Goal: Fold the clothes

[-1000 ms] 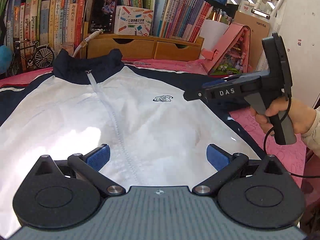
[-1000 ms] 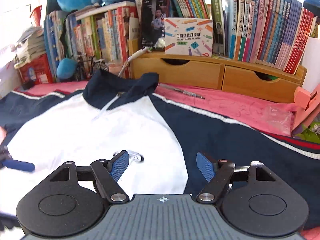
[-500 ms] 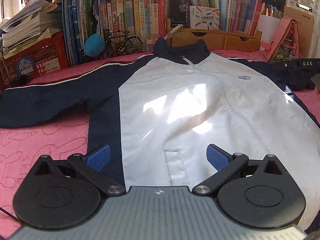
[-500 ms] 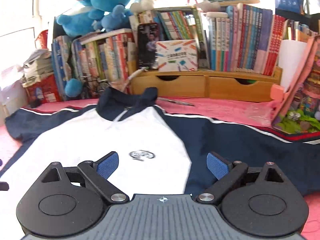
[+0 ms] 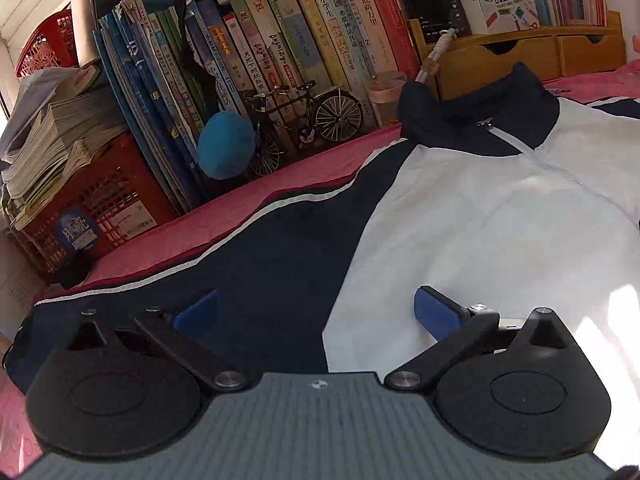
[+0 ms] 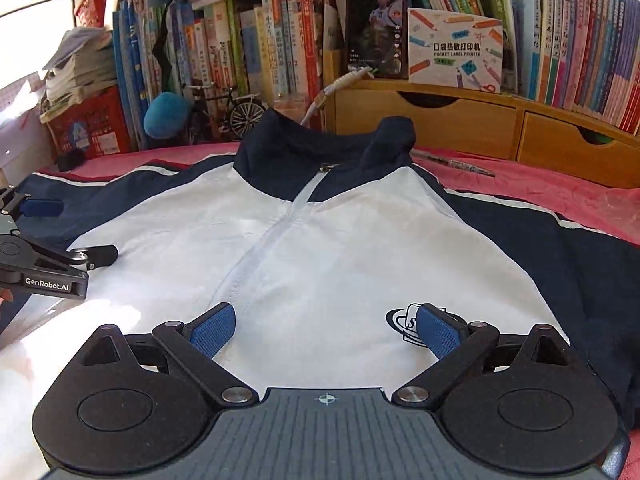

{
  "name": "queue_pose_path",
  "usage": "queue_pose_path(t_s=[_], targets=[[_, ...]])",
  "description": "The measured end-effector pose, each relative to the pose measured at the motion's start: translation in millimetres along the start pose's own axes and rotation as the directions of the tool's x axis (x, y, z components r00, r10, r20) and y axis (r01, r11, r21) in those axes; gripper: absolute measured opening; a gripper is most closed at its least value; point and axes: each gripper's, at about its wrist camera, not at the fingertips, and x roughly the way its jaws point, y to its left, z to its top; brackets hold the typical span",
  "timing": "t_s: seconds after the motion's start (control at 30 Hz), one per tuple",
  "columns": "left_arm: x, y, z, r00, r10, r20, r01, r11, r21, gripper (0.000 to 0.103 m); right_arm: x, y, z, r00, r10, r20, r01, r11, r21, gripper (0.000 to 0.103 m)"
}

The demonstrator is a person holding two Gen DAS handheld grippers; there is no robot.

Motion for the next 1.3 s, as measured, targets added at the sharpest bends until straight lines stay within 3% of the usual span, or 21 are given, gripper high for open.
queue_pose_path(t_s=[0.07,0.17,0.23,0.4,0.47,0.5,0.57,0.63,0.67,0.7,0.73,0.77,0.83,0.87,0.93,1.0,1.07,1.17,1.3], targets=[[14,8,-2,0.991,0.127,0.028,-0.129,0.991,0.048,0.103,17,-10,7,0.999,-0.044,-0.002,0.044,0.999,-0.002,0.099],[36,26,-5,0.961,0.277,0.018,-0.278,0.959,0.063,0.103,41,-26,24,0.996,-0.093,0.003,0.093,0.996,0.001,0.097],[47,51,-2,0.963,0.267,-0.040,-0.268,0.963,-0.022,0.103,63,-42,43,0.989,-0.150,0.008,0.150,0.989,0.014,0.097],[66,102,1,0.939,0.309,-0.149,-0.327,0.938,-0.115,0.103,111,-101,89,0.942,-0.333,-0.036,0.334,0.928,0.163,0.097],[62,114,0,0.930,0.320,-0.180,-0.346,0.928,-0.135,0.103,106,-113,96,0.941,-0.337,-0.029,0.336,0.920,0.202,0.088],[49,120,-1,0.938,0.309,-0.155,-0.333,0.928,-0.165,0.103,99,-116,97,0.949,-0.316,-0.005,0.310,0.927,0.211,0.088],[16,123,-1,0.968,0.248,-0.034,-0.249,0.943,-0.220,0.103,81,-109,92,0.973,-0.220,0.073,0.203,0.961,0.188,0.088],[-12,111,8,0.986,0.138,0.088,-0.118,0.971,-0.208,0.103,69,-98,84,0.985,-0.134,0.108,0.120,0.984,0.133,0.088],[-20,98,17,0.991,0.024,0.132,-0.002,0.985,-0.170,0.103,68,-90,80,0.990,-0.097,0.105,0.087,0.991,0.101,0.084],[-23,85,26,0.986,-0.080,0.145,0.101,0.985,-0.141,0.103,67,-79,76,0.995,-0.056,0.088,0.051,0.997,0.057,0.078],[-21,68,35,0.972,-0.182,0.146,0.199,0.974,-0.112,0.103,68,-69,73,0.998,-0.019,0.065,0.018,1.000,0.019,0.055],[-17,49,45,0.960,-0.239,0.143,0.252,0.965,-0.079,0.103,72,-61,72,0.999,0.004,0.034,-0.004,1.000,-0.004,0.031],[-8,9,64,0.929,-0.345,0.132,0.349,0.937,-0.009,0.103,81,-46,69,1.000,0.023,-0.020,-0.023,0.999,-0.027,0.023],[1,-17,74,0.927,-0.354,0.122,0.351,0.935,0.050,0.103,86,-44,69,1.000,0.010,-0.027,-0.011,0.999,-0.031,0.023],[25,-59,89,0.945,-0.316,0.083,0.305,0.944,0.125,0.103,94,-41,74,1.000,-0.014,-0.021,0.014,1.000,-0.026,0.023],[53,-83,99,0.961,-0.277,0.028,0.271,0.953,0.137,0.103,101,-44,79,1.000,-0.030,-0.006,0.030,0.999,-0.010,0.023],[74,-83,105,0.961,-0.276,0.029,0.274,0.960,0.059,0.103,108,-50,79,0.999,-0.039,0.021,0.039,0.999,0.011,0.021],[101,-68,109,0.976,-0.218,0.006,0.217,0.973,-0.080,0.103,119,-59,80,0.997,-0.053,0.058,0.051,0.998,0.040,0.020],[121,-50,108,0.968,-0.249,-0.018,0.240,0.947,-0.214,0.103,123,-59,83,0.995,-0.087,0.059,0.084,0.996,0.037,0.024]])
